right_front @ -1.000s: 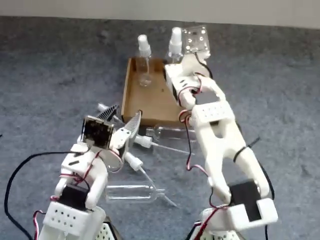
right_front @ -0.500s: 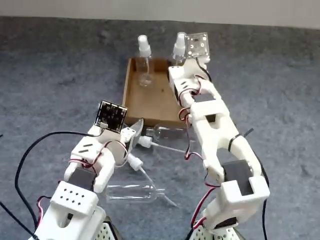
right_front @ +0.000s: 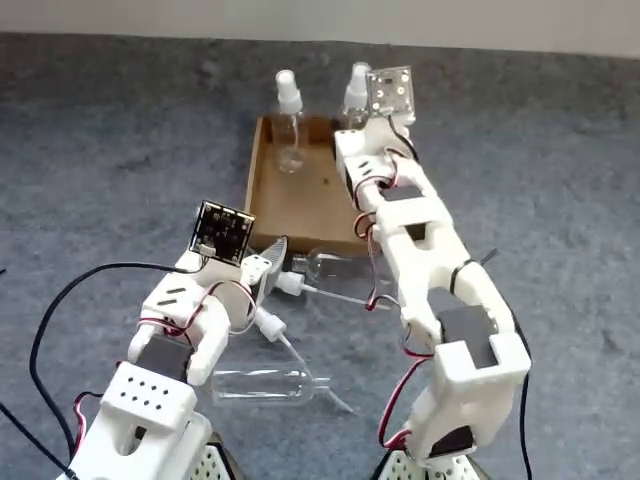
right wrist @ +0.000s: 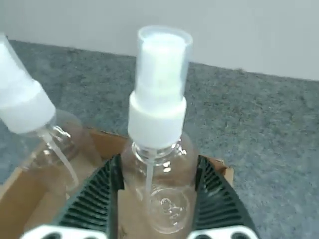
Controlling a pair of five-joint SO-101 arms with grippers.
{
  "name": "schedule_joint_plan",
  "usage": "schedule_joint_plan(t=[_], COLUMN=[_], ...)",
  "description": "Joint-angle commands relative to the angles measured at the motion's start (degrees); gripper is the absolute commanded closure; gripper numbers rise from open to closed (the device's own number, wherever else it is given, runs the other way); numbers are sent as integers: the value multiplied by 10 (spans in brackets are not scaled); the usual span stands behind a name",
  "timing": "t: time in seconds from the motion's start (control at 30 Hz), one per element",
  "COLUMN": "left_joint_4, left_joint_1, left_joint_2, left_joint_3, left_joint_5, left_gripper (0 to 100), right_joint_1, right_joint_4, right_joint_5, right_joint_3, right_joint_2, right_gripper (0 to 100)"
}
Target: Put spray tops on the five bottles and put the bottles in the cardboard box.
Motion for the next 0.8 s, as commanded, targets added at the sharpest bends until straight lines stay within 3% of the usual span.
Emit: schedule_joint_plan(t=[0.0, 0.4, 0.57, 0.77], left_joint_4=[-15, -15, -15, -15], left_joint_1=[14, 14, 14, 14], left_joint_2=[2, 2, 2, 4], left_joint_3=[-35, -35, -35, -36], left_joint_5=[-2, -3, -3, -3], left_gripper=[854, 854, 854, 854], right_joint_1=[5, 0, -8, -10], right_joint_4=[-14, -9, -8, -8], right_joint_5=[4, 4, 5, 7], right_joint_3=[-43, -42, -40, -41], right_joint_2=[4, 15, 15, 14], right_gripper=[994, 982, 892, 871])
